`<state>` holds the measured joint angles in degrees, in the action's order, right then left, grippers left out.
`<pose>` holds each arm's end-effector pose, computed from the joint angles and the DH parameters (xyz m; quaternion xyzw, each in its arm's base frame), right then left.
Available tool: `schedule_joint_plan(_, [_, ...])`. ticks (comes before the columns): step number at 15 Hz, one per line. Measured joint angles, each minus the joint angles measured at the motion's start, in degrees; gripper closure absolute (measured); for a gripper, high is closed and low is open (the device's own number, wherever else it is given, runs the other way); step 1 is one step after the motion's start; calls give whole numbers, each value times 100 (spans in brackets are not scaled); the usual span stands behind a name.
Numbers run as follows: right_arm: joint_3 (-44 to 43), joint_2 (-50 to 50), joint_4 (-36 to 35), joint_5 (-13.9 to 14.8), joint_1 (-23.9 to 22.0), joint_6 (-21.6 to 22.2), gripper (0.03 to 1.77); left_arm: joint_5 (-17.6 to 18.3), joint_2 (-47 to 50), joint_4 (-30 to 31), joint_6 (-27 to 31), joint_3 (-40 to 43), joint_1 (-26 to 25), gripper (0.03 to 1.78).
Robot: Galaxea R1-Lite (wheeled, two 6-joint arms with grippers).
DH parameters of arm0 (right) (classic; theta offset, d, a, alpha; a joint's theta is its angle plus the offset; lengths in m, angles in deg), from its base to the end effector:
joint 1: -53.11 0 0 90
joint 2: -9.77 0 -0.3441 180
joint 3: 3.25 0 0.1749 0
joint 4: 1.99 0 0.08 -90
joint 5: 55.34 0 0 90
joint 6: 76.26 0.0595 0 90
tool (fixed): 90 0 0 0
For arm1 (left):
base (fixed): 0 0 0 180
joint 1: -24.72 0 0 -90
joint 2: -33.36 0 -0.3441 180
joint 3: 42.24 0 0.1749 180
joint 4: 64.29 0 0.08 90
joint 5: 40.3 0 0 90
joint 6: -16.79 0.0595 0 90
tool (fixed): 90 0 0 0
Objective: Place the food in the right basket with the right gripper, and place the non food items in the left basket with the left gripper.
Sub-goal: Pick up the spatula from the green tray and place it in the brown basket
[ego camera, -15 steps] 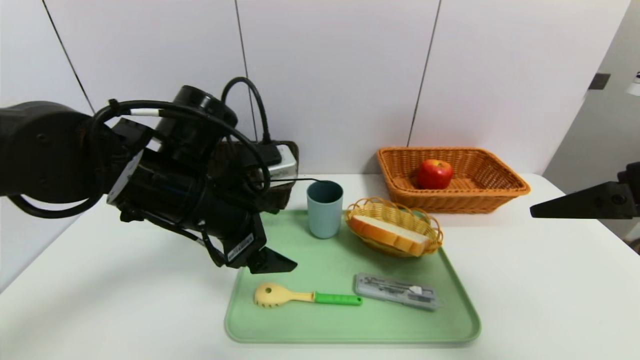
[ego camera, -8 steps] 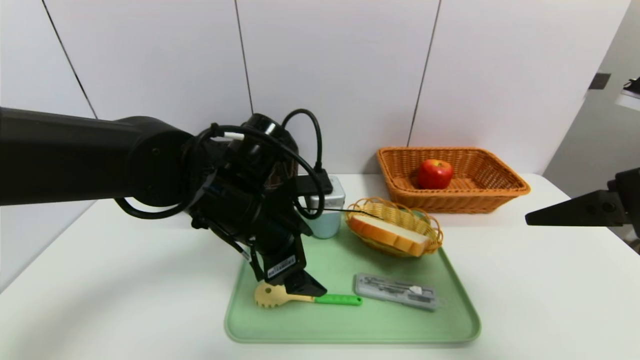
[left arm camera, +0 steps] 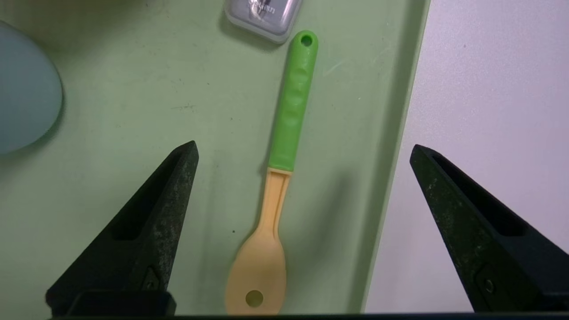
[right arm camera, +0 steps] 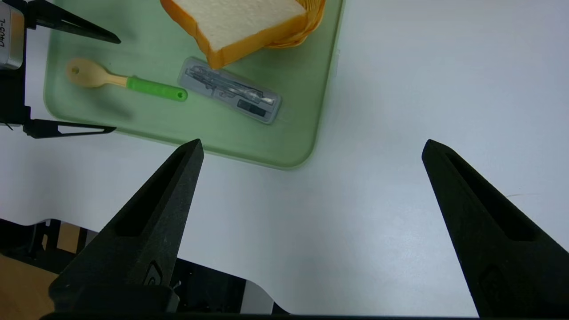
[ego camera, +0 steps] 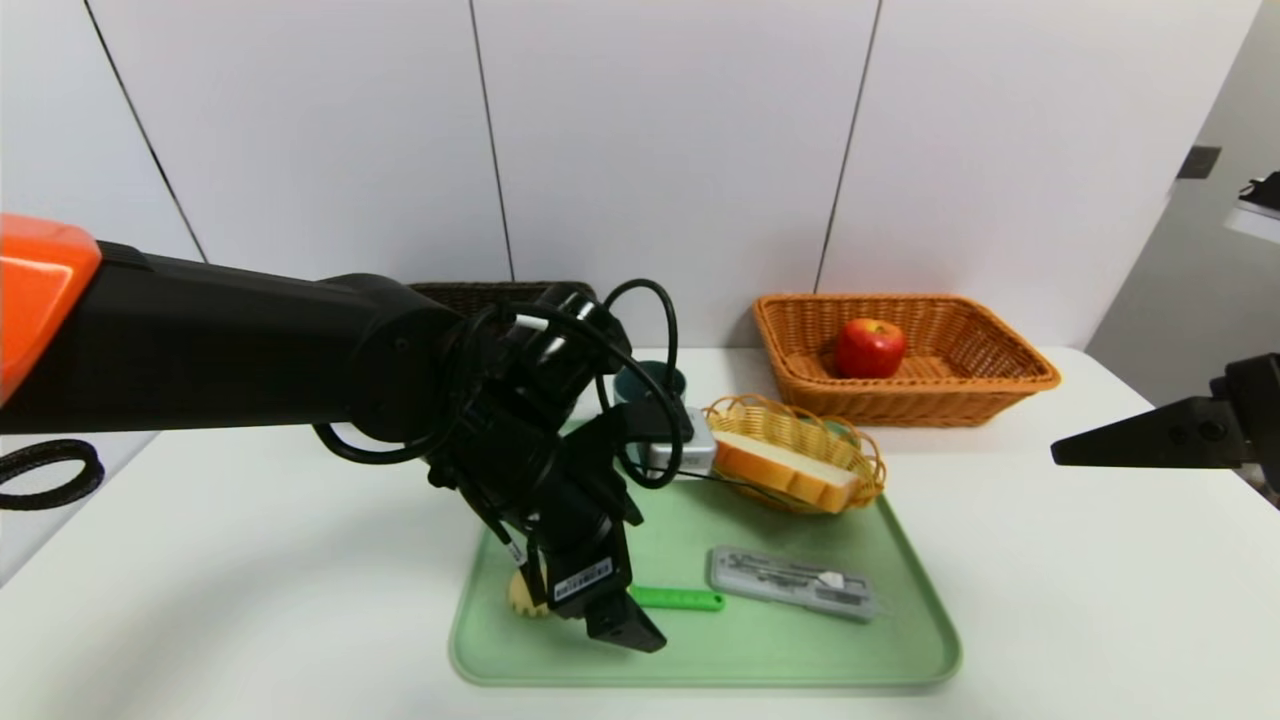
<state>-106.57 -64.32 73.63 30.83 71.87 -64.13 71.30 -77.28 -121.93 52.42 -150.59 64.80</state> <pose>0.1449 0.0534 0.3154 0.0444 0.4074 0.1378 0.9017 0.2643 -0.2510 0.1979 0.3039 0.3335 -0.5736 0.6836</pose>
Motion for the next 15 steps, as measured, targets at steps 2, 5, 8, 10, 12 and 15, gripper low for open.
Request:
schedule_joint_plan(2, [72,17,2,0,0,2,11,-2,-72,-59,56,-24,0,12])
schedule_joint_plan(5, [149,37,0,0,0,5,11,-20,-226,-161,279,-124,0,12])
schedule_joint_plan(8, [195,50,2,0,-5,10,11,-57,-374,-213,328,-204,0,12])
schedule_joint_plan(10, [254,59,0,-5,-5,11,11,-132,-455,-216,334,-226,-7,12])
schedule_joint_plan(12, [295,63,-6,-9,-9,13,11,-146,-505,-218,439,-228,-38,12])
schedule_joint_plan(15, [311,69,-15,-9,-13,27,11,-151,-527,-229,521,-230,-88,12])
